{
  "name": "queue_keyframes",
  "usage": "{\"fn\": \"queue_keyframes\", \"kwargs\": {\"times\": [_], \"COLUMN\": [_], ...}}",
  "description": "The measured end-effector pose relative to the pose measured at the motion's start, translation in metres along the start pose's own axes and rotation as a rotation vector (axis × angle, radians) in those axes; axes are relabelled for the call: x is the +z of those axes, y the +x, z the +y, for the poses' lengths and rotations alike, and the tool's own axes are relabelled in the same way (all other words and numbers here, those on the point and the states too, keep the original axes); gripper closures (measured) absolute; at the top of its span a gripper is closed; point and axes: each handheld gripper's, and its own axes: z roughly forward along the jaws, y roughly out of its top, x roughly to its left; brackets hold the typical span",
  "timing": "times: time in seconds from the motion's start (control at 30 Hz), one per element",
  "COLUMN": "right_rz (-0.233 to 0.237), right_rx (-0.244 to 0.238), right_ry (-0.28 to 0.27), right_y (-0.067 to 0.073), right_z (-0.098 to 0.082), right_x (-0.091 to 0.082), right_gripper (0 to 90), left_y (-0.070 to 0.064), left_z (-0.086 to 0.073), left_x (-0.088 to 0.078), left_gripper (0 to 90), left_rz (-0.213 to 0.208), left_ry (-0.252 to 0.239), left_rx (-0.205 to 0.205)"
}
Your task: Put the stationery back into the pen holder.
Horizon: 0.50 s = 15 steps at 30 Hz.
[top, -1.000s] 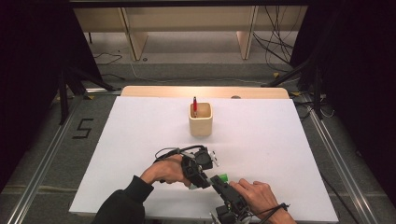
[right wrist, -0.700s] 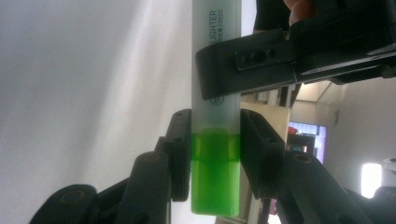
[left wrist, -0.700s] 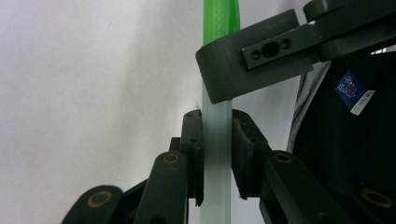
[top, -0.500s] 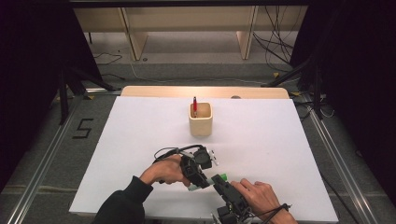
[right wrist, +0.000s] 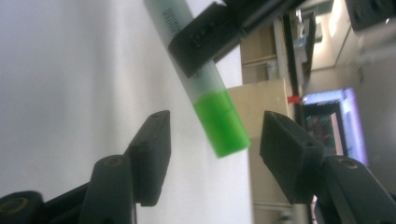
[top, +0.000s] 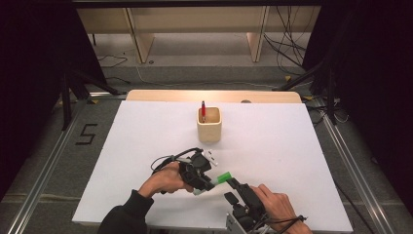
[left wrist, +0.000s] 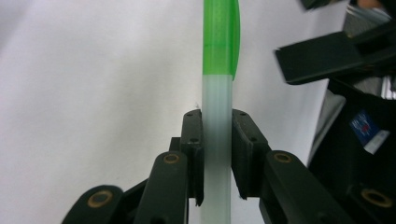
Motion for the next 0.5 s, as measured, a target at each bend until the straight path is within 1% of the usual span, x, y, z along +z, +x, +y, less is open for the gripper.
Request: {"fn": "queue_keyframes", "kwargs": {"times": [0.03, 0.07, 0.1, 0.13, 0.23, 0.3, 0.33, 0.37, 0.4, 0.43, 0.5], "right_rz": [0.007, 0.02, 0.035, 0.048, 0.084, 0.104, 0.114, 0.127, 0.137, 0.137, 0.167], "right_rx": [0.042, 0.094, 0.131, 0.183, 0.336, 0.419, 0.466, 0.573, 0.614, 0.614, 0.719], "right_ry": [0.0, -0.004, -0.013, -0.01, -0.01, -0.015, -0.022, -0.047, -0.053, -0.053, -0.071], "right_y": [-0.002, -0.006, -0.009, -0.011, -0.017, -0.022, -0.025, -0.03, -0.031, -0.031, -0.036], "right_z": [-0.001, -0.003, -0.005, -0.007, -0.015, -0.021, -0.024, -0.031, -0.033, -0.033, -0.04], "right_x": [-0.001, -0.001, -0.001, -0.001, -0.002, -0.002, -0.003, -0.005, -0.006, -0.006, -0.007], "right_gripper": [43.3, 42.7, 42.3, 41.8, 40.7, 39.5, 39.3, 38.9, 38.5, 38.5, 36.6], "left_y": [0.001, 0.003, 0.004, 0.005, 0.008, 0.01, 0.011, 0.012, 0.013, 0.015, 0.018], "left_z": [-0.002, -0.004, -0.005, -0.007, -0.009, -0.011, -0.012, -0.013, -0.014, -0.015, -0.017], "left_x": [-0.002, -0.004, -0.005, -0.006, -0.009, -0.012, -0.013, -0.015, -0.015, -0.016, -0.017], "left_gripper": [76.5, 76.5, 76.4, 76.5, 76.4, 76.4, 76.4, 76.4, 76.4, 76.4, 76.5], "left_rz": [0.013, 0.018, 0.025, 0.039, 0.068, 0.087, 0.1, 0.112, 0.121, 0.133, 0.145], "left_ry": [-0.021, -0.042, -0.057, -0.076, -0.113, -0.134, -0.154, -0.171, -0.176, -0.192, -0.213], "left_rx": [-0.01, -0.024, -0.034, -0.041, -0.064, -0.071, -0.078, -0.089, -0.098, -0.112, -0.125]}}
